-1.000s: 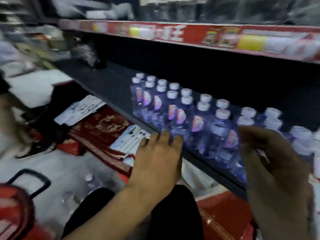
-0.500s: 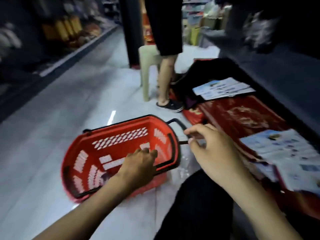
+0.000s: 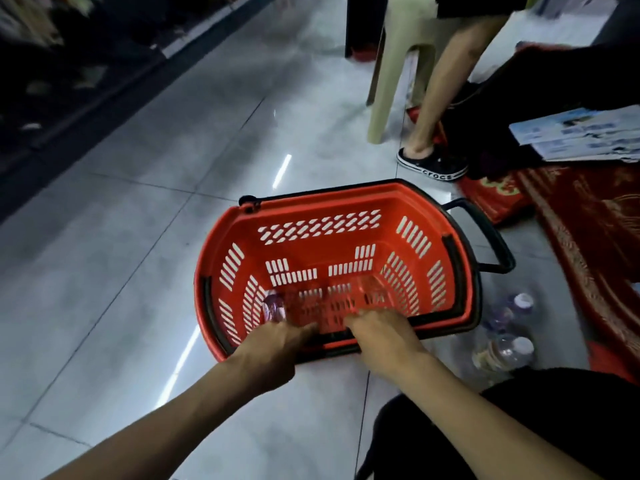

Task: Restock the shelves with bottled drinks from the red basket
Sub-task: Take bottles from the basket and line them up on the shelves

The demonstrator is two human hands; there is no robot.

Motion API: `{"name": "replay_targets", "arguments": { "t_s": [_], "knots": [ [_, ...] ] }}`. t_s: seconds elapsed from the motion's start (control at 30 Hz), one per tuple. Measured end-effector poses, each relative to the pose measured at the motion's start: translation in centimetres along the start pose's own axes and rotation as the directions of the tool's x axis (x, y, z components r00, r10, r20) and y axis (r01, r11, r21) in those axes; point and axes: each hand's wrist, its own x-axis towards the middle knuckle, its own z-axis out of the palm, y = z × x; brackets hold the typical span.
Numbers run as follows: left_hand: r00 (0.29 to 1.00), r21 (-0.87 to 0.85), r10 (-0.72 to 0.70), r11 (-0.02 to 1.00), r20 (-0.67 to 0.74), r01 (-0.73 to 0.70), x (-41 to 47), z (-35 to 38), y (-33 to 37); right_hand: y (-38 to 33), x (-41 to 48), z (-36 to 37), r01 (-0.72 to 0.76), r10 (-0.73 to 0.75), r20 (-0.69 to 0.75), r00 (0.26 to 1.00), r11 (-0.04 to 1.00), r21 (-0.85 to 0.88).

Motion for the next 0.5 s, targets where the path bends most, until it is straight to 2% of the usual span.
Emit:
{"name": "replay_targets", "arguments": {
  "t_s": [0.07,0.17,0.23,0.3,0.37,0.4,0.43,0.47,0.5],
  "knots": [
    [0.993,-0.033,0.072,0.997,0.094,-0.069,-1.0,-0.8,0.3,-0.3,-0.7,0.3,0.048,-0.049,0.026,0.998,0.999,0.021],
    [0.923,-0.065,0.098,0.995,0.371,-0.079,-1.9,-2.1,-0.2,-1.5,-2.2,0.8,0.145,-0.154,0.095,0.984,0.985,0.091],
    [0.799,-0.113,0.039,0.993,0.600,0.037,-0.9,-2.7,-0.4,-2.2,-2.8,1.4,0.187,-0.207,0.132,0.969,0.971,0.146],
    [0.626,-0.157,0.007,0.970,0.780,0.185,1.1,-2.7,-0.9,-2.4,-3.0,2.1,0.214,-0.248,0.167,0.954,0.957,0.197],
    [0.479,-0.241,0.070,0.921,0.875,0.306,3.0,-1.5,-2.1,-2.3,-2.8,2.3,0.217,-0.271,0.213,0.939,0.945,0.247],
    [0.430,-0.312,0.126,0.863,0.894,0.396,3.9,-0.7,-2.7,-2.1,-2.7,2.5,0.213,-0.282,0.237,0.930,0.937,0.278],
    [0.419,-0.370,0.155,0.783,0.895,0.500,4.7,0.5,-3.5,-1.9,-2.5,2.5,0.198,-0.287,0.263,0.921,0.928,0.317],
    [0.441,-0.405,0.135,0.687,0.887,0.604,5.4,2.0,-4.4,-1.5,-2.3,2.6,0.162,-0.280,0.298,0.913,0.917,0.364],
    [0.498,-0.423,0.040,0.590,0.866,0.688,6.2,3.7,-5.3,-1.2,-2.0,2.5,0.106,-0.265,0.336,0.904,0.899,0.425]
  ]
}}
